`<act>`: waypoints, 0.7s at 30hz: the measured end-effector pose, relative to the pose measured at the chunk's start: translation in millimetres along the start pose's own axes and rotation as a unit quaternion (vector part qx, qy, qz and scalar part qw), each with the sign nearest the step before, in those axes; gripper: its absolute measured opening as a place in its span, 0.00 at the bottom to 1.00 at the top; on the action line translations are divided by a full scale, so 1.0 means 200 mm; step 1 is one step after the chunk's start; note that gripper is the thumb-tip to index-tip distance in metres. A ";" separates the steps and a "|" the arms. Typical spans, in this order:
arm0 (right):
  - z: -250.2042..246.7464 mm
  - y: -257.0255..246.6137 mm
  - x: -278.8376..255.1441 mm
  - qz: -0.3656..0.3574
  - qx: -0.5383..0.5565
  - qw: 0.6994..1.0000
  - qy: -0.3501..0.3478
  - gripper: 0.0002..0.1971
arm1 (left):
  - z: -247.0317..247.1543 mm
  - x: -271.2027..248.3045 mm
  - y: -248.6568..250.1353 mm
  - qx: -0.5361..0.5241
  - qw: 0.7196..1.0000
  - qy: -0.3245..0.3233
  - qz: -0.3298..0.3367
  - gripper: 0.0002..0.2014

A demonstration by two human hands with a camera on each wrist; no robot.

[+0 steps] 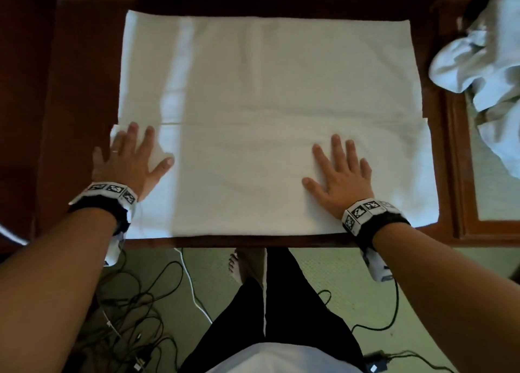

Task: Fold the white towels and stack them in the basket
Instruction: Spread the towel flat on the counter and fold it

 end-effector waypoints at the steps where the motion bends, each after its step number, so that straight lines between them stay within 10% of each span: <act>1: -0.01 0.00 0.00 0.003 0.003 1.000 -0.011 0.39 | -0.04 -0.02 0.02 0.002 1.000 0.025 0.002 0.43; 10: -0.03 -0.06 -0.08 0.030 0.041 0.996 -0.078 0.42 | 0.04 -0.36 0.23 -0.067 0.995 -0.027 0.063 0.38; 21: -0.43 0.04 0.08 0.071 0.112 0.990 0.057 0.18 | -0.42 -0.12 0.34 -0.126 0.986 -0.086 0.063 0.22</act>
Point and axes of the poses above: each hand's wrist, its own x-axis towards the middle knuckle, its own z-axis out of the palm, y = z × x, the point moved 8 cm from there along x, towards the middle knuckle, and after that the axes turned 14 degrees about -z, right-handed, at the moved point
